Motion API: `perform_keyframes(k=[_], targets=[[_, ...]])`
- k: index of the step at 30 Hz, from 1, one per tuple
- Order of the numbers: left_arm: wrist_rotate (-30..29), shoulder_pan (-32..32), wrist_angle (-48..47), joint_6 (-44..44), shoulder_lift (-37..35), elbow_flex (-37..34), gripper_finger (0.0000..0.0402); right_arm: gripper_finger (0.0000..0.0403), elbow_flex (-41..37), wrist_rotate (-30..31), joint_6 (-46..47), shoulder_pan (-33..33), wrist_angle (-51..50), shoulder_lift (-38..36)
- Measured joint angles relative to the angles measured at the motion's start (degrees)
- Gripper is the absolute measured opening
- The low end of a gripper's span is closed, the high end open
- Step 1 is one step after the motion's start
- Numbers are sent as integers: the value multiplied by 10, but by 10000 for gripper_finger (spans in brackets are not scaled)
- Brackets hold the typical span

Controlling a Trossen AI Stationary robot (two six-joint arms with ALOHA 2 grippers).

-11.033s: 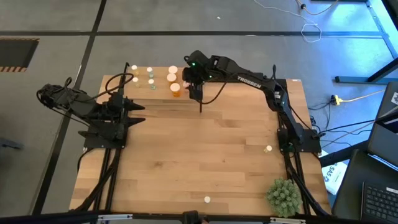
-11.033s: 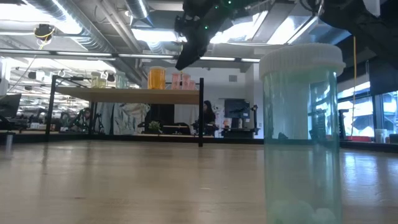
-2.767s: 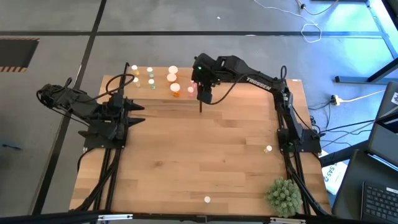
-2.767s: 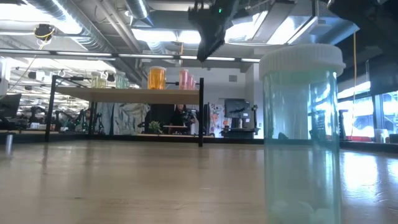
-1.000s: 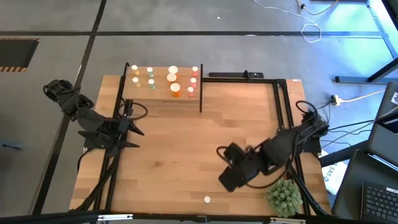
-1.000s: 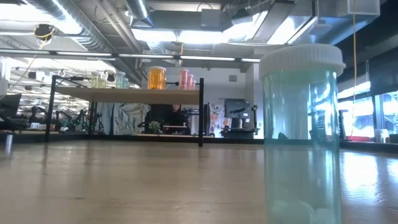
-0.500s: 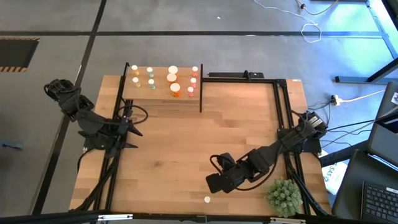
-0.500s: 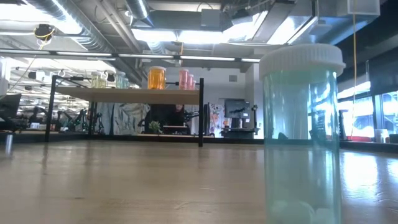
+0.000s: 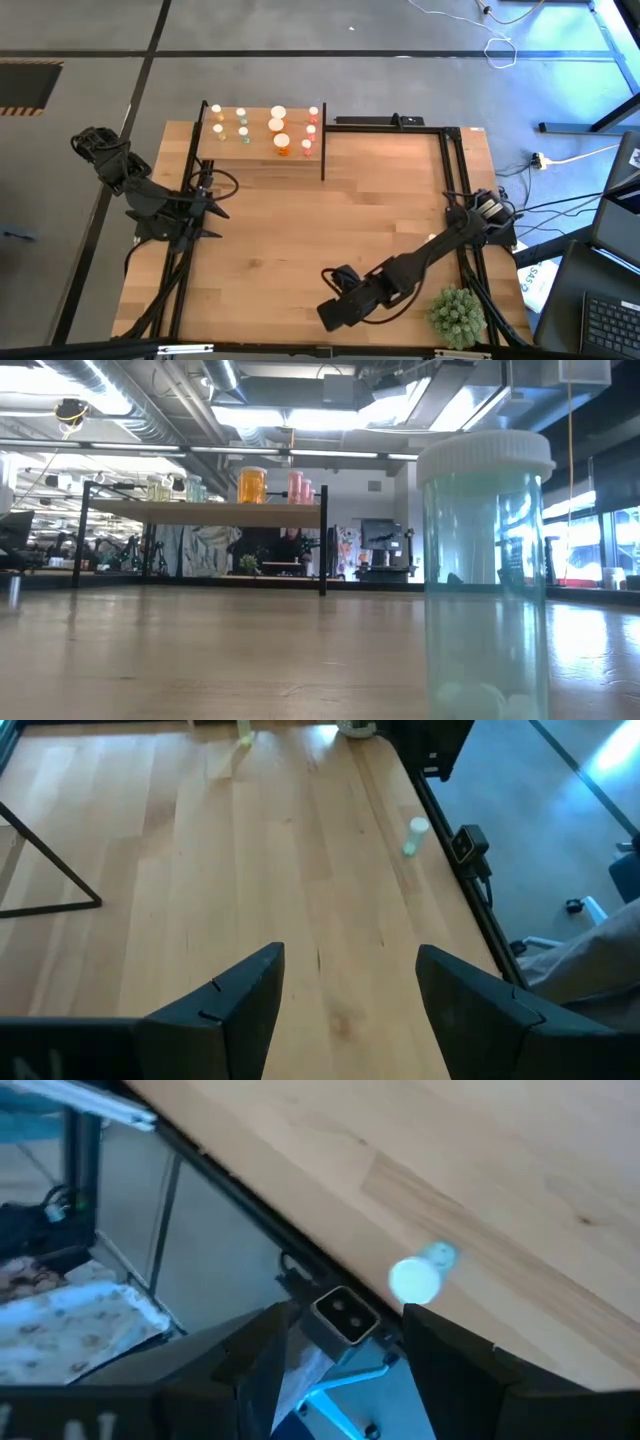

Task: Pick and place medicine bottles onto shelf by color
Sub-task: Put the blue pill bottle on the shelf aligned with the blue pill bottle on the shelf

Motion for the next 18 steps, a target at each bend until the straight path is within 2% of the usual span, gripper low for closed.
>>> perform_keyframes(k=[4,8,18], targets=[[2,0,0,0,0,0,224,200,0,4,37,-1,-15,6],[12,0,0,0,0,0,224,200,0,33,70,-1,-15,6],[15,0,1,0,0,0,224,200,0,34,59,-1,-23,26]])
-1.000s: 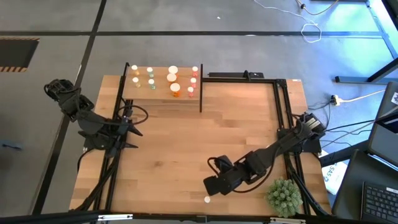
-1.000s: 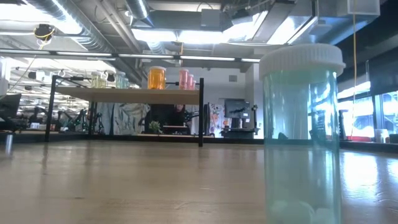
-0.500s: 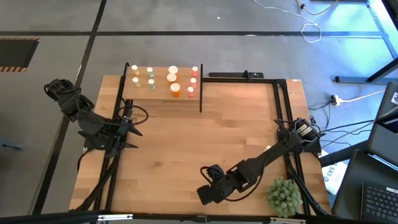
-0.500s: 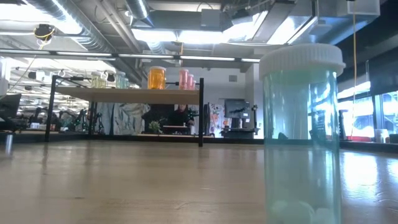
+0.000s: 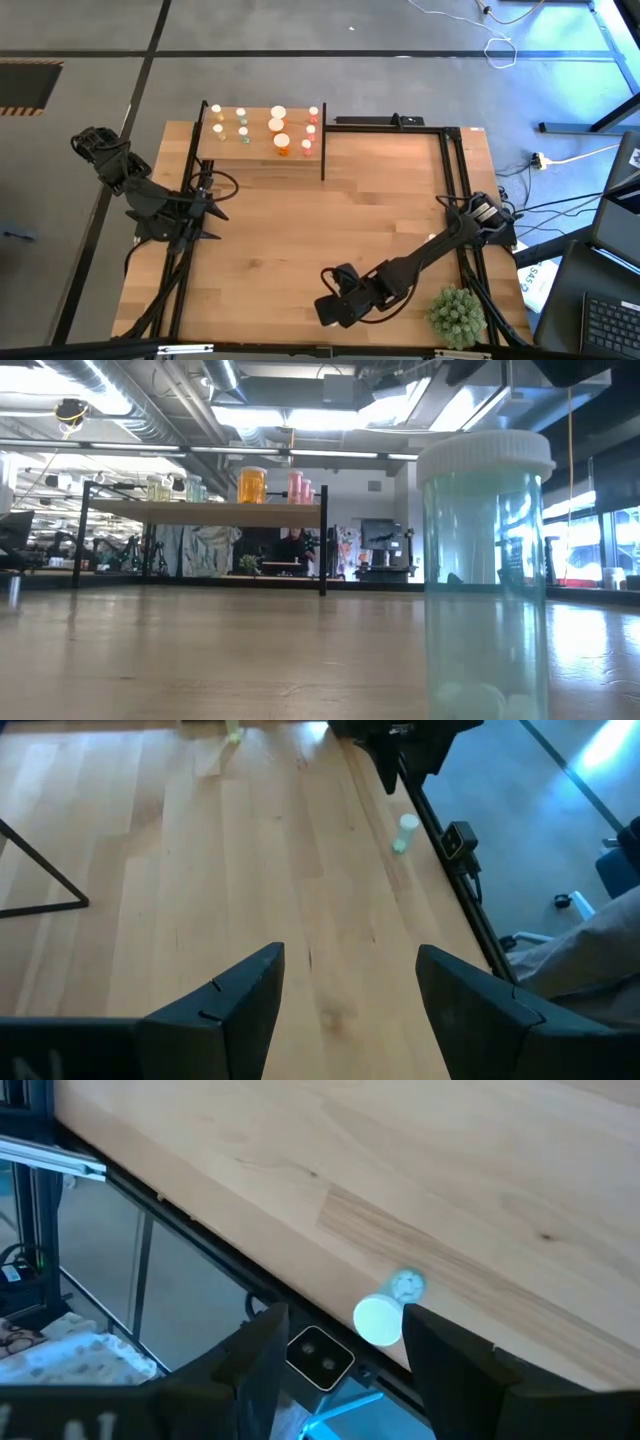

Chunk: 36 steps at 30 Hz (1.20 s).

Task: Pick and place medicine bottles onto shelf by color
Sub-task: Put the blue pill bottle on the shelf aligned with the blue pill bottle on the shelf

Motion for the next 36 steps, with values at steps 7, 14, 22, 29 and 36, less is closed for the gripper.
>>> perform_keyframes(k=[7,14,22,29,36], targets=[[0,0,-2,0,0,0,224,200,0,-24,0,1,6,4],[0,0,-6,5,0,0,224,200,0,-91,32,-5,2,9],[0,0,-6,15,0,0,224,200,0,-91,45,-8,1,20],[0,0,-6,15,0,0,224,200,0,-91,57,-9,6,20],[0,0,-6,15,1,0,224,200,0,-92,89,-9,8,28]])
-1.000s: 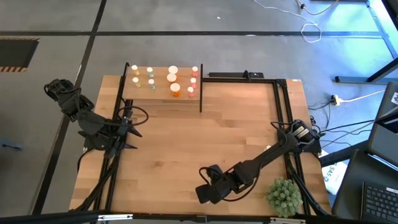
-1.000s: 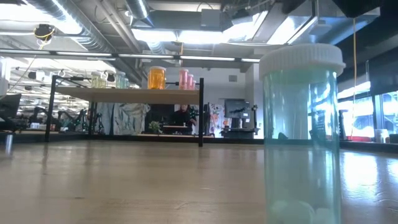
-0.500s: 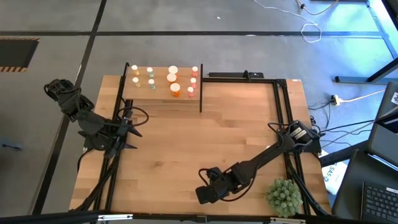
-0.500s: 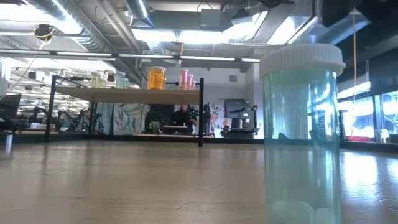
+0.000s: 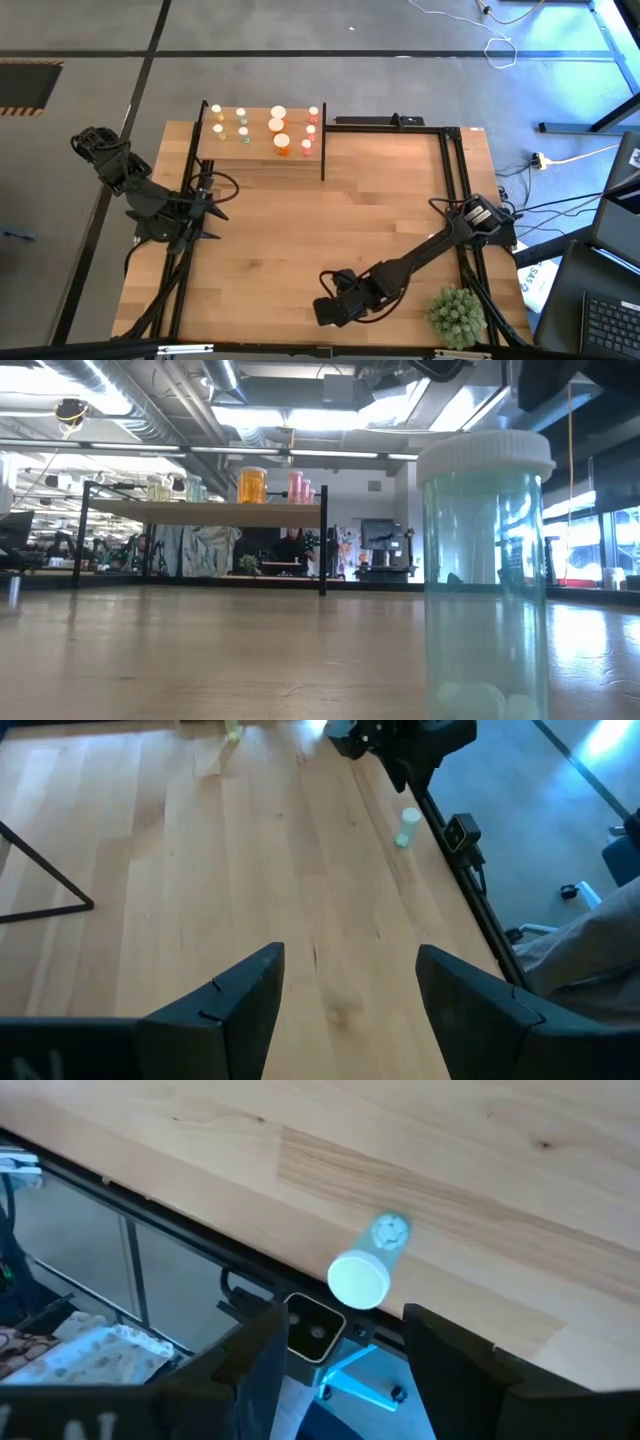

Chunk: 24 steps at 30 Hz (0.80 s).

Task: Pick and place medicine bottles onto shelf by color
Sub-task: Put the blue pill bottle on the shelf aligned with the blue pill bottle on the shelf

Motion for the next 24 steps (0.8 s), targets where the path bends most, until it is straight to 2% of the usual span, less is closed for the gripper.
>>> perform_keyframes(k=[12,24], targets=[[0,0,1,0,0,0,224,200,0,1,26,0,14,18],[0,0,1,0,0,0,224,200,0,3,-23,-2,16,21]])
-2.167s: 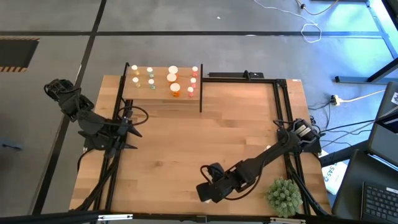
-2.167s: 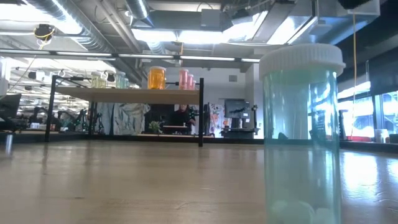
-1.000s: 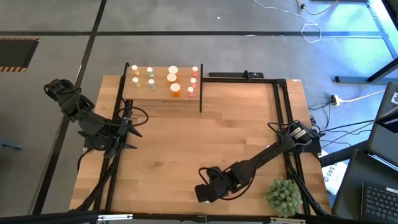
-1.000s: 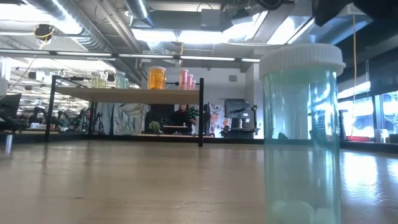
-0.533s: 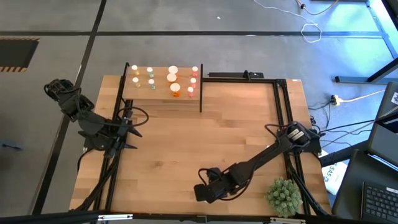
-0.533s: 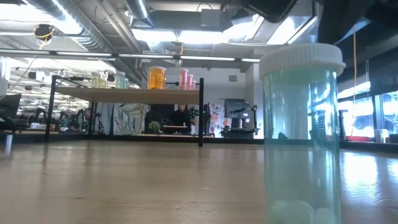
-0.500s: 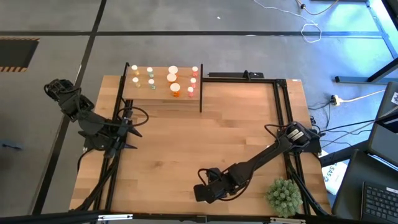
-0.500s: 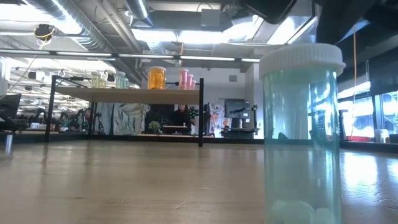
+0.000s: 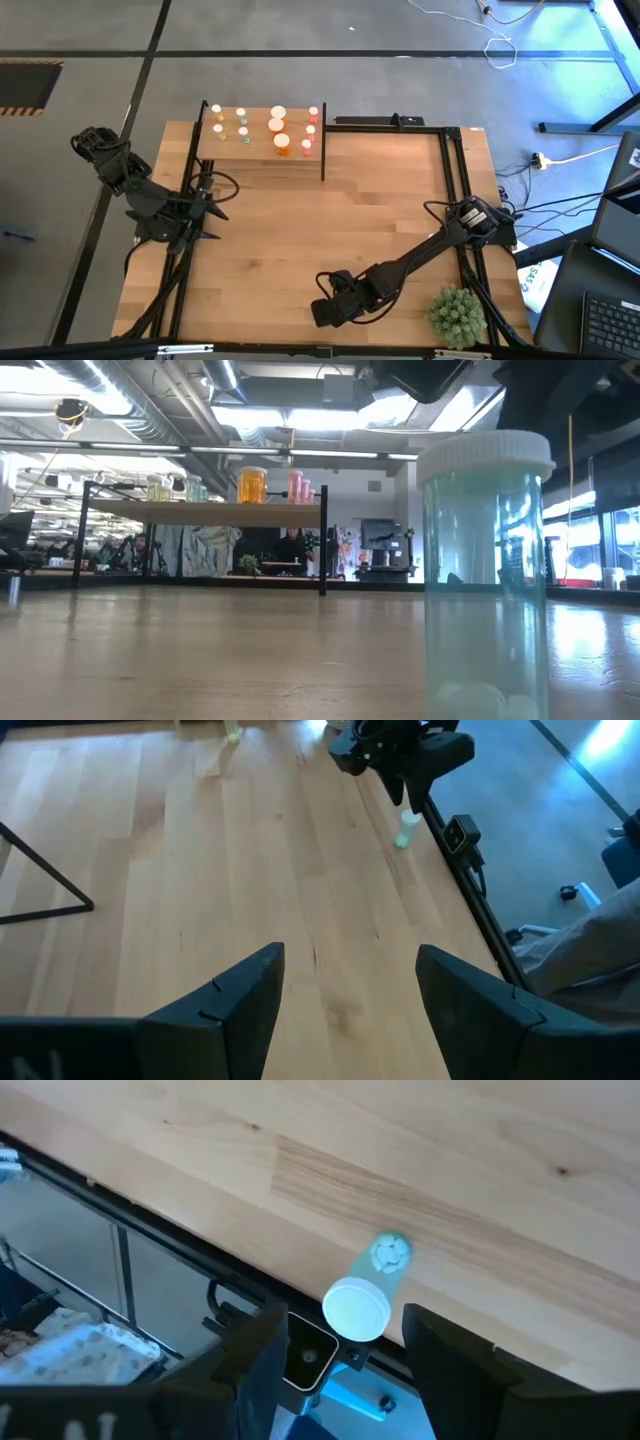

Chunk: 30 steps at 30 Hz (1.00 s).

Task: Pick and place medicine bottles onto shelf by color
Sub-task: Put the blue pill bottle on the shelf aligned with the blue pill bottle on the shelf

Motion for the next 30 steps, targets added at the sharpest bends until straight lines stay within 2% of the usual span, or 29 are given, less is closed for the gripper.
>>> perform_keyframes(k=[7,16,24,27,30], targets=[[0,0,0,0,0,0,224,200,29,0,-59,-2,-50,-1],[0,0,-1,1,0,0,224,200,131,14,-96,-10,-369,-24],[-25,1,4,-10,0,0,224,200,202,39,-142,-24,-539,-30],[-36,8,4,-15,0,0,224,200,207,72,-132,-32,-529,-40],[-36,19,4,-19,5,0,224,200,207,75,-151,-40,-524,-55]])
